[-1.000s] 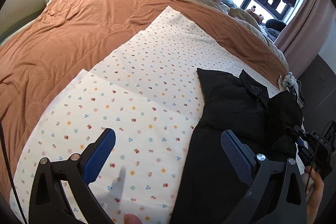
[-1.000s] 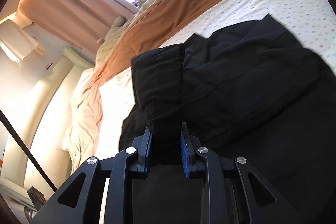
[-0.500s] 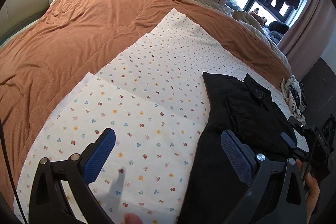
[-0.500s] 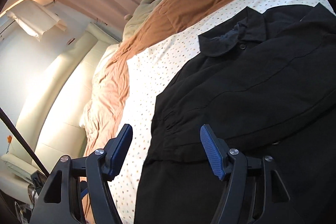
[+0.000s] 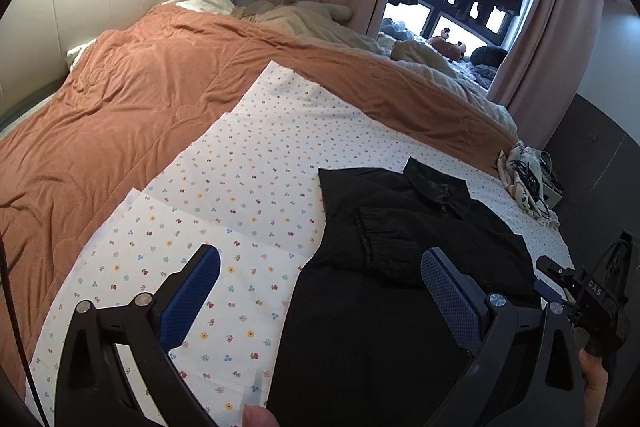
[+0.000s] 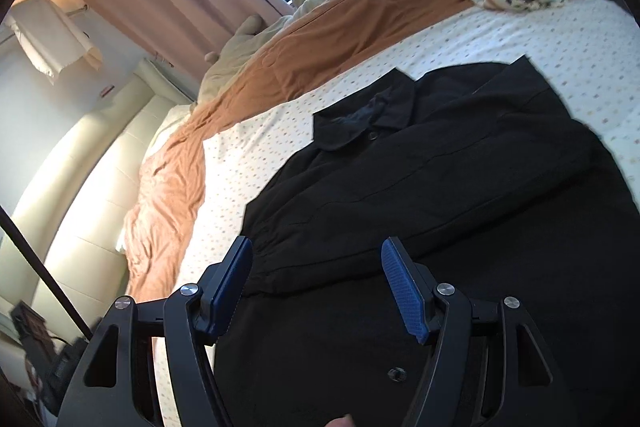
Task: Fold large clothes
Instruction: 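Open the right gripper and raise both tools above the folded shirt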
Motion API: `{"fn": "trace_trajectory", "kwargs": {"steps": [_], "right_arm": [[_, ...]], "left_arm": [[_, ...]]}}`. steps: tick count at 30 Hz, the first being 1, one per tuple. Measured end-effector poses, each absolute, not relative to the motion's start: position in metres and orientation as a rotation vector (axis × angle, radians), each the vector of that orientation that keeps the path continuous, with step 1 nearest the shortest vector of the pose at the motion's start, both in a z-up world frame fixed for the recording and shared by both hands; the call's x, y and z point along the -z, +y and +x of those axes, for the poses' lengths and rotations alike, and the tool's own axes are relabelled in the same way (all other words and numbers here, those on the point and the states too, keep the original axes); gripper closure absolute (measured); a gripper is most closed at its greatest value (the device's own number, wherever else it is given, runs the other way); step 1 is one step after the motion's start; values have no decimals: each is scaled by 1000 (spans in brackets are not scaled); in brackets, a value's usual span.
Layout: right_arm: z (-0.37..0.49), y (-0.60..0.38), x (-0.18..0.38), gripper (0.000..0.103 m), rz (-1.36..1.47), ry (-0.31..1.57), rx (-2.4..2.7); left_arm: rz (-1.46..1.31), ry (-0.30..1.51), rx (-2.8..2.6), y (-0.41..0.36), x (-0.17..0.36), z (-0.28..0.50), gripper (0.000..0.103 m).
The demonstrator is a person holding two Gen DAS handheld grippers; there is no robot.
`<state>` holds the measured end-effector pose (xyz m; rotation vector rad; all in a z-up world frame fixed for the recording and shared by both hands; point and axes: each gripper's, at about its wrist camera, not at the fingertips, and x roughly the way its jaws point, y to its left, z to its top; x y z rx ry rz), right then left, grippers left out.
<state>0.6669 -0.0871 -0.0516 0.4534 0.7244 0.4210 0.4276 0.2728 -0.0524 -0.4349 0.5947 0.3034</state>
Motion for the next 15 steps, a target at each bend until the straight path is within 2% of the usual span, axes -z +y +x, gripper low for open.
{"fn": "trace_trajectory", "kwargs": {"steps": [1, 5, 7, 15], "right_arm": [[660, -95, 48, 25, 462, 714, -413], [628, -129, 39, 15, 484, 665, -374], [612, -145, 41, 0, 472, 648, -341], [539, -210, 47, 0, 517, 611, -215]], "left_arm": [[-427, 568, -310, 268, 46, 424, 0], [-392, 479, -343, 245, 31, 409, 0], [-355, 463, -343, 231, 28, 403, 0], [-303, 459, -332, 191, 35, 371, 0]]}}
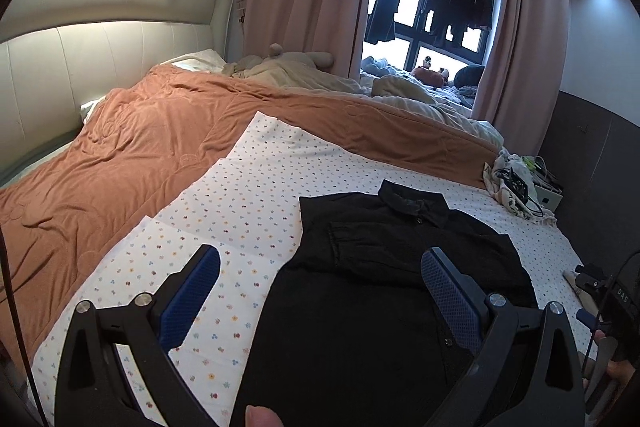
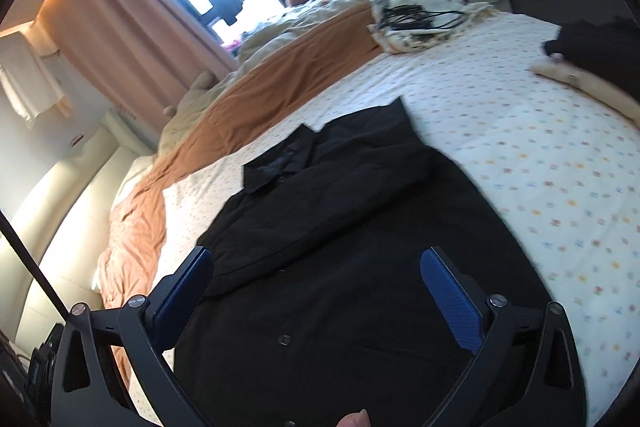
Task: Fold large clothes
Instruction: 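Open the right gripper and raise both tools above the folded shirt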
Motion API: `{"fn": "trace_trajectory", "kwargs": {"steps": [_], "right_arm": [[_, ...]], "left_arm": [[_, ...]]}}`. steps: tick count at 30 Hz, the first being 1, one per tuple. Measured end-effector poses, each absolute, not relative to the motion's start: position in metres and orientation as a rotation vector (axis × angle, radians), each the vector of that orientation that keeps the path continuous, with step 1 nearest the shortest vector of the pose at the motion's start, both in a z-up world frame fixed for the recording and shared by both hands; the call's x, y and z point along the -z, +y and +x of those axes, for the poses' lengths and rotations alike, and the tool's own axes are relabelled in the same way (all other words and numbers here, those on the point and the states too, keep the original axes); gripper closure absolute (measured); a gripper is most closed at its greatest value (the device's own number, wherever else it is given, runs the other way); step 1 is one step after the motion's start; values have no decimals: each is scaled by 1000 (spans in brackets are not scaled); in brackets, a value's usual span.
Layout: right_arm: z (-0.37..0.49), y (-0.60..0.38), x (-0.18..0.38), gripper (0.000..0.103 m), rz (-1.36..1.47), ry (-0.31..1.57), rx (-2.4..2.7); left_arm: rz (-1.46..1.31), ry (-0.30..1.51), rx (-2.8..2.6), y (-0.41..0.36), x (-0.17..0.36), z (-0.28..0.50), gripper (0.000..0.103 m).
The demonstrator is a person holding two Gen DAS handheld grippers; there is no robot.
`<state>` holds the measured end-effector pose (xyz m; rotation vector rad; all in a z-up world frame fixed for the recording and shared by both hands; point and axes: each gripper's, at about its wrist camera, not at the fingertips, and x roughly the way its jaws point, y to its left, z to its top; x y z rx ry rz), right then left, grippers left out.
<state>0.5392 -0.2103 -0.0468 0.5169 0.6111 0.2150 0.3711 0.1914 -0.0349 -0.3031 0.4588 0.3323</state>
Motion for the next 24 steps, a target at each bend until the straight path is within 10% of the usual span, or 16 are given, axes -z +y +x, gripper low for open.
{"fn": "trace_trajectory", "kwargs": {"steps": [24], "right_arm": [[360, -325, 60, 0, 438, 613, -216]], "left_arm": [[-273, 543, -152, 163, 74, 233, 0]]}}
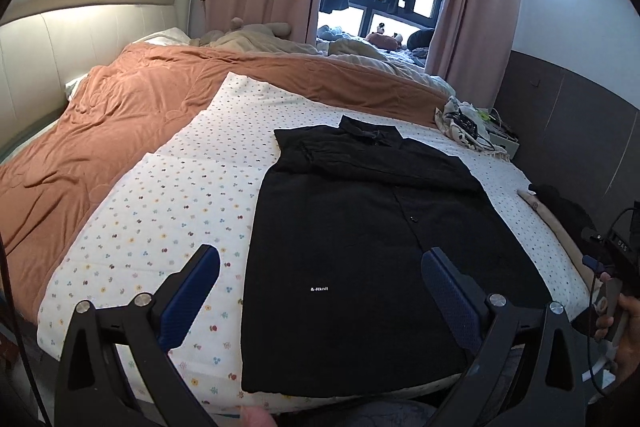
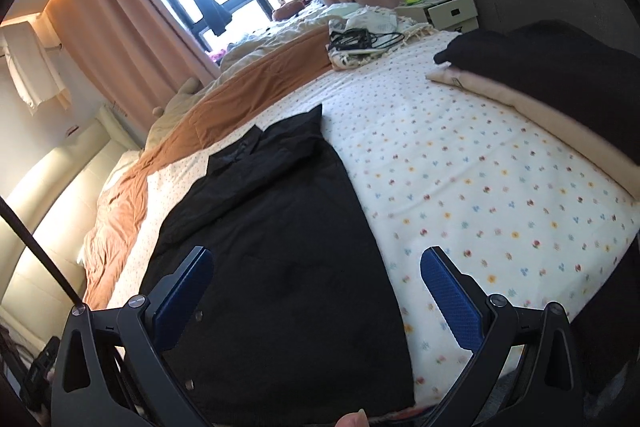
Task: Fold large clothes
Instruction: 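Open the right gripper and raise both tools above the folded shirt, then grasp the long edge of the black shirt with both grippers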
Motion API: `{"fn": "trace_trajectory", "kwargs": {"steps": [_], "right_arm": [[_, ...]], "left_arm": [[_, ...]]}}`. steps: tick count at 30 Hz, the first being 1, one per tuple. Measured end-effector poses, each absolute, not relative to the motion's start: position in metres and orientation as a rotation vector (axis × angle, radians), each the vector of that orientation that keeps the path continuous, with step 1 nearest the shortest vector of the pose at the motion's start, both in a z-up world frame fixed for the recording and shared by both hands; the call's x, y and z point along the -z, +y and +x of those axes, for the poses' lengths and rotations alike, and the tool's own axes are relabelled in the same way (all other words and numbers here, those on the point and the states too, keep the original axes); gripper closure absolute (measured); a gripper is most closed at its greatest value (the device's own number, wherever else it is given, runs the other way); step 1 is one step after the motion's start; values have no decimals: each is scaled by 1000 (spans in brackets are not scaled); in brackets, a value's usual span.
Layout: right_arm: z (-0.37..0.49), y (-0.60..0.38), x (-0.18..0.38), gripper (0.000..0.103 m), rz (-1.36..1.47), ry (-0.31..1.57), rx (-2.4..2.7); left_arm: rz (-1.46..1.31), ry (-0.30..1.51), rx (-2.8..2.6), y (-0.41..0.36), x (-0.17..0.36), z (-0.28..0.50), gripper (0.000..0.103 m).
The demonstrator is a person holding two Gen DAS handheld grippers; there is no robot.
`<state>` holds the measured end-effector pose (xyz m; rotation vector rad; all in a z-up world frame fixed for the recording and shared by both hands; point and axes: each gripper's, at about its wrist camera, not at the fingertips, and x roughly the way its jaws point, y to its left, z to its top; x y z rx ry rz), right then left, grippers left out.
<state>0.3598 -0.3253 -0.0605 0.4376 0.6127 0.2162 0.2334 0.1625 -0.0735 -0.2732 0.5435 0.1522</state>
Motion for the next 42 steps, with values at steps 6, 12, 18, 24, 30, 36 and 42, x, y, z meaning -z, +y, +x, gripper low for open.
{"fn": "trace_trajectory", "kwargs": {"steps": [6, 12, 18, 24, 30, 36, 42], "right_arm": [[341, -345, 80, 0, 459, 674, -277], [331, -356, 95, 0, 442, 724, -310], [331, -357, 119, 11, 517, 775, -357], [347, -365, 148, 43, 651, 838, -380], [358, -361, 163, 54, 739, 866, -453], [364, -368, 163, 54, 825, 799, -572], [372, -365, 176, 54, 832, 815, -549]], "left_arm": [[-287, 561, -201, 175, 82, 208, 0], [-341, 598, -222, 194, 100, 191, 0], [-461, 659, -169, 211, 132, 194, 0], [-525, 699, -118, 213, 157, 202, 0], [-596, 723, -73, 217, 172, 210, 16], [-692, 793, -24, 221, 191, 222, 48], [-845, 854, -38, 233, 211, 226, 57]]}}
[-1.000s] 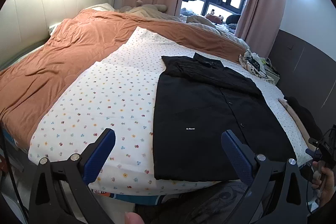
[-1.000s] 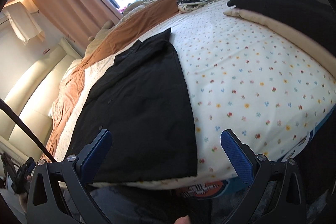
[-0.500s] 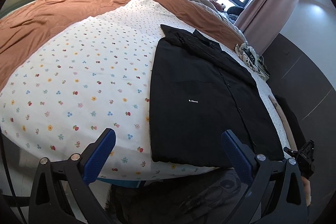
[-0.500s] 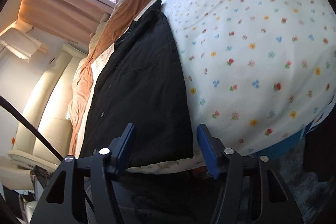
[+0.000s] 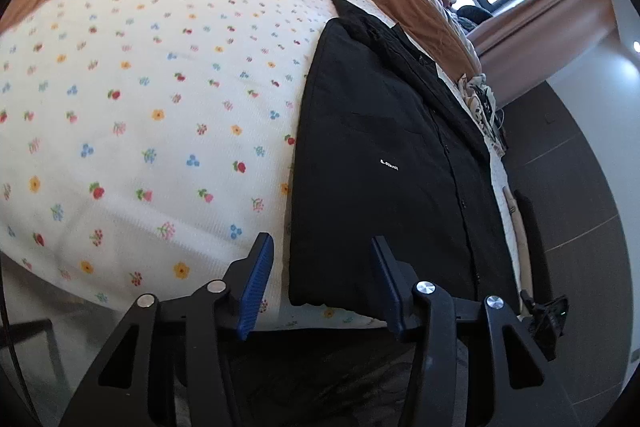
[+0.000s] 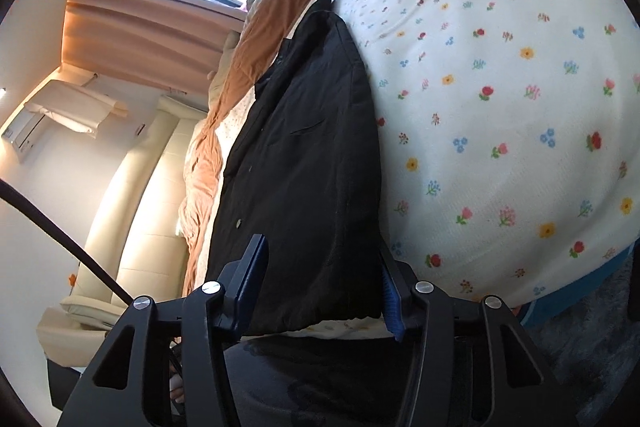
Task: Fold large clothes
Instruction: 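Grasp the long edge of the black shirt with both grippers, then lift the held edge with both grippers and fold it over the shirt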
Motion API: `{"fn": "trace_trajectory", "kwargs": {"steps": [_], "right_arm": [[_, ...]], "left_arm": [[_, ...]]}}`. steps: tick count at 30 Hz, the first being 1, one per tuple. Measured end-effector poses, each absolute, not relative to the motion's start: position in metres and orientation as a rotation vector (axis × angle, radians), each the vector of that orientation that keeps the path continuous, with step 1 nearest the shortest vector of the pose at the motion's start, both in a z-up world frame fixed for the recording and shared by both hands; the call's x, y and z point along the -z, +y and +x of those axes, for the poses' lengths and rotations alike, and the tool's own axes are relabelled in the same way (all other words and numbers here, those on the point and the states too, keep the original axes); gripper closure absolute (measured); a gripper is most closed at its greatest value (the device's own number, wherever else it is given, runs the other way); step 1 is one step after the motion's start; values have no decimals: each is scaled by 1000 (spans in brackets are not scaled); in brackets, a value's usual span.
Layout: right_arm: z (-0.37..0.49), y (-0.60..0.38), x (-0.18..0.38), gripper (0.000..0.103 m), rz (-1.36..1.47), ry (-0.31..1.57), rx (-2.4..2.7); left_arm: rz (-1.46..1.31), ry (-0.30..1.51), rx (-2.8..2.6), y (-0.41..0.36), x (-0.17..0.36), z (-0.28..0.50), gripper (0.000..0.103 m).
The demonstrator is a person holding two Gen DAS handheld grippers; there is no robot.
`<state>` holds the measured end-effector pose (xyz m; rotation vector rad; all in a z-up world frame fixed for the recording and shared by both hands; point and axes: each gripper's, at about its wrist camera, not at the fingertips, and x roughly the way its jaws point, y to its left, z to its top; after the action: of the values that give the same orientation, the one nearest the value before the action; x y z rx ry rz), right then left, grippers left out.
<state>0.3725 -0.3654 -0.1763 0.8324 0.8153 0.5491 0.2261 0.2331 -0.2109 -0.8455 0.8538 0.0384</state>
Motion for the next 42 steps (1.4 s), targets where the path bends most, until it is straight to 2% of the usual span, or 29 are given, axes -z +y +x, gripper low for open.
{"fn": "trace_trajectory", "kwargs": {"steps": [4, 14, 16, 17, 18, 19, 20, 21, 24, 31, 42], "right_arm": [[379, -353, 180, 54, 826, 821, -563], [381, -348, 183, 56, 897, 762, -504], [373, -352, 188, 61, 911, 761, -487], [370, -354, 189, 64, 917, 763, -477], [366, -357, 190, 67, 920, 766, -470], [364, -359, 191, 73, 921, 769, -457], [360, -361, 191, 77, 918, 772, -437], [357, -363, 191, 87, 914, 774, -419], [348, -369, 186, 91, 926, 762, -405], [331, -359, 154, 95, 873, 701, -436], [284, -353, 99, 96, 828, 635, -482]], "left_arm": [[-992, 854, -17, 242, 219, 218, 59], [-992, 862, 11, 230, 222, 241, 59], [-990, 860, 8, 229, 223, 249, 60], [-983, 859, -6, 229, 223, 251, 63], [-972, 866, -23, 229, 222, 253, 71], [-963, 871, -35, 228, 223, 254, 78], [-961, 871, -40, 227, 223, 254, 80], [-961, 868, -43, 227, 223, 253, 82], [-958, 840, -48, 227, 220, 249, 88], [-932, 741, -32, 228, 189, 240, 90], [-933, 619, 14, 233, 137, 206, 91]]}}
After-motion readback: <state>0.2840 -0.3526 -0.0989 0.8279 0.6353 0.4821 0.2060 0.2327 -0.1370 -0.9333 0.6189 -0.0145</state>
